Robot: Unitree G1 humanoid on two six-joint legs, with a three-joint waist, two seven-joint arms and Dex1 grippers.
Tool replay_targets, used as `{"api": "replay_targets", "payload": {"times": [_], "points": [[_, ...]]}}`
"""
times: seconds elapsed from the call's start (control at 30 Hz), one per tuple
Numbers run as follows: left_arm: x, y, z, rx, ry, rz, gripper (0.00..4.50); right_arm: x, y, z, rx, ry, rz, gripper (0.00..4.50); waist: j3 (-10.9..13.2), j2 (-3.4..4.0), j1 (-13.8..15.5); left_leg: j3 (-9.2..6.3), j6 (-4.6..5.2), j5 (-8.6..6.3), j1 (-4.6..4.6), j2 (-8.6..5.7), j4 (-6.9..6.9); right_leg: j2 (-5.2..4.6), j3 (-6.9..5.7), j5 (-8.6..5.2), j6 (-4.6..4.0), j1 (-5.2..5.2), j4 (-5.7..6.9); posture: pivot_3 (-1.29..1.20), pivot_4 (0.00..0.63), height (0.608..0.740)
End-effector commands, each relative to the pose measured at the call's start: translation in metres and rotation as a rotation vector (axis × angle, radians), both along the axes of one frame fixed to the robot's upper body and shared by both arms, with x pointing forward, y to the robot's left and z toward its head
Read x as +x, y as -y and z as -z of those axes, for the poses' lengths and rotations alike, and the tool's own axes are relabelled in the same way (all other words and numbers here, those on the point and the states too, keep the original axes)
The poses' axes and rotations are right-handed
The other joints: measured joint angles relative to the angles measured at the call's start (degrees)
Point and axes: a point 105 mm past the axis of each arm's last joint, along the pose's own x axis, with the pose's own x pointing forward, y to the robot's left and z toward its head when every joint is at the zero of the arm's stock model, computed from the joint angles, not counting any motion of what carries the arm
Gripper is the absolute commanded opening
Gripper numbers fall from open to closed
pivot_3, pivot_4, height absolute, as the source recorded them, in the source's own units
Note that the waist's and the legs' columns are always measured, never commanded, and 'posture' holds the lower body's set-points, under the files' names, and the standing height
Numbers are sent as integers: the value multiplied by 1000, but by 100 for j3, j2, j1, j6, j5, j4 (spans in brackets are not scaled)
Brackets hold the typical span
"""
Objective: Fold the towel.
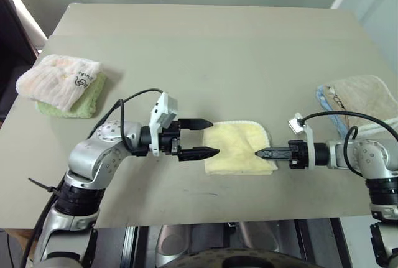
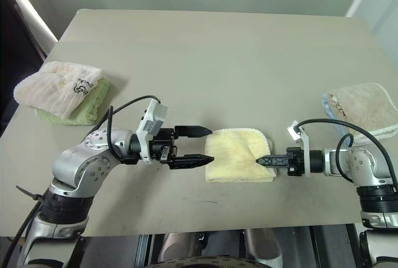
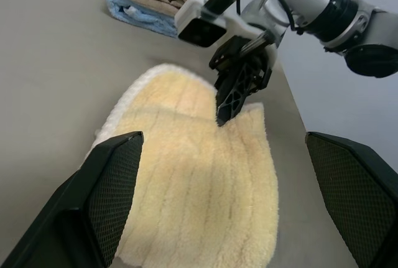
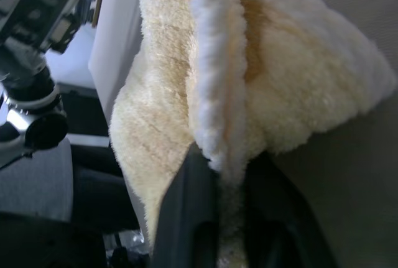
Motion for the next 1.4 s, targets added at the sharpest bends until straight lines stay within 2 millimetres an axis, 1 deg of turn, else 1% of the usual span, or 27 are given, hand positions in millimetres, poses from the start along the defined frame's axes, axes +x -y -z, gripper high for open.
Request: {"api": "replay_targets", "payload": {"times": [0.03, 0.13, 0.23, 0.3, 0.4, 0.47, 0.6, 0.7, 0.8, 0.83, 0.87, 1.0, 1.07, 1.2, 1.33, 1.4], "points": [[-2, 4, -4, -22, 26, 31, 4500, -1, 3, -11, 1, 50, -5, 20, 0, 1, 8, 2, 3, 2, 0, -1, 1, -2, 0, 1, 1, 0, 0, 0, 150, 697], [1, 5, -3, -28, 24, 33, 4500, -1, 1, -27, 29, 103, 0, 20, 2, 3, 15, 2, 6, 4, -2, -1, 1, -3, 0, 3, 1, -1, 2, 0, 150, 697], [5, 4, -4, -35, 29, 37, 4500, 0, 1, -56, 86, 198, 32, 20, 3, 5, 20, 0, 5, 5, -4, -1, -1, -3, -3, 2, 1, -2, 2, 0, 150, 697], [7, 4, -7, -53, 29, 41, 4500, 1, 3, -75, 124, 269, 78, 20, 3, 5, 26, 0, 4, 5, -8, -1, -1, -3, -3, 2, 1, -5, 1, 0, 150, 697], [9, 6, -12, -87, 20, 47, 4500, 0, 8, -97, 150, 367, 150, 20, 3, 4, 33, 1, 5, 5, -10, -3, -1, -3, -2, 0, 5, -4, -1, 0, 150, 697], [7, 8, -16, -110, 0, 72, 4500, 2, 16, -110, 154, 449, 243, 20, 3, 5, 43, 1, 6, 5, -12, -3, -1, -4, -2, -3, 7, -5, -2, 0, 150, 697], [3, 14, -20, -132, -28, 112, 4500, 12, 40, -133, 119, 582, 466, 20, 3, 4, 64, 1, 10, 2, -13, -3, -2, -5, -1, -7, 12, -5, -1, 0, 150, 697], [5, 19, -19, -124, -25, 118, 4500, 22, 67, -159, 146, 687, 700, 20, 3, 5, 64, 3, 12, 1, -12, -3, -1, -7, 2, -5, 18, -5, -1, 0, 150, 697], [6, 27, -18, -121, -23, 138, 4500, 28, 99, -177, 156, 775, 953, 20, 3, 5, 73, 0, 17, 3, -12, -3, -1, -8, 3, -5, 33, -5, -1, 0, 150, 697], [6, 29, -17, -118, -20, 144, 4500, 28, 106, -181, 161, 796, 1004, 20, 3, 5, 73, 1, 18, 4, -11, -3, -1, -8, 3, -3, 39, -5, -2, 0, 150, 697], [6, 31, -16, -114, -19, 150, 4500, 27, 111, -184, 166, 810, 1046, 20, 3, 5, 74, 0, 19, 4, -12, -4, -1, -8, 4, -3, 43, -5, -2, 0, 150, 697], [9, 36, -13, -120, -22, 152, 4500, 28, 132, -183, 147, 802, 1215, 20, 3, 6, 73, 0, 19, 4, -10, -3, -1, -8, 3, 20, 94, -6, -4, 0, 150, 697], [9, 38, -9, -118, -20, 159, 4500, 26, 145, -182, 157, 792, 1307, 20, 4, 6, 74, -1, 20, 4, -11, -3, -1, -8, 4, 20, 102, -6, -5, 0, 150, 697], [8, 40, -3, -118, -18, 164, 4500, 22, 172, -167, 143, 719, 1467, 20, 4, 7, 80, 0, 20, 4, -12, -3, -1, -10, 4, 8, 130, -6, -7, 0, 150, 697], [8, 41, -1, -117, -9, 163, 4500, 14, 188, -156, 128, 687, 1552, 20, 6, 10, 98, 0, 22, 3, -14, -3, -1, -13, 4, 6, 136, -5, -9, 0, 150, 697], [9, 41, -1, -113, -1, 159, 4500, 11, 191, -149, 123, 665, 1569, 20, 6, 12, 98, 1, 24, 2, -14, -3, -1, -13, 4, 3, 141, -6, -9, 0, 150, 697]]}}
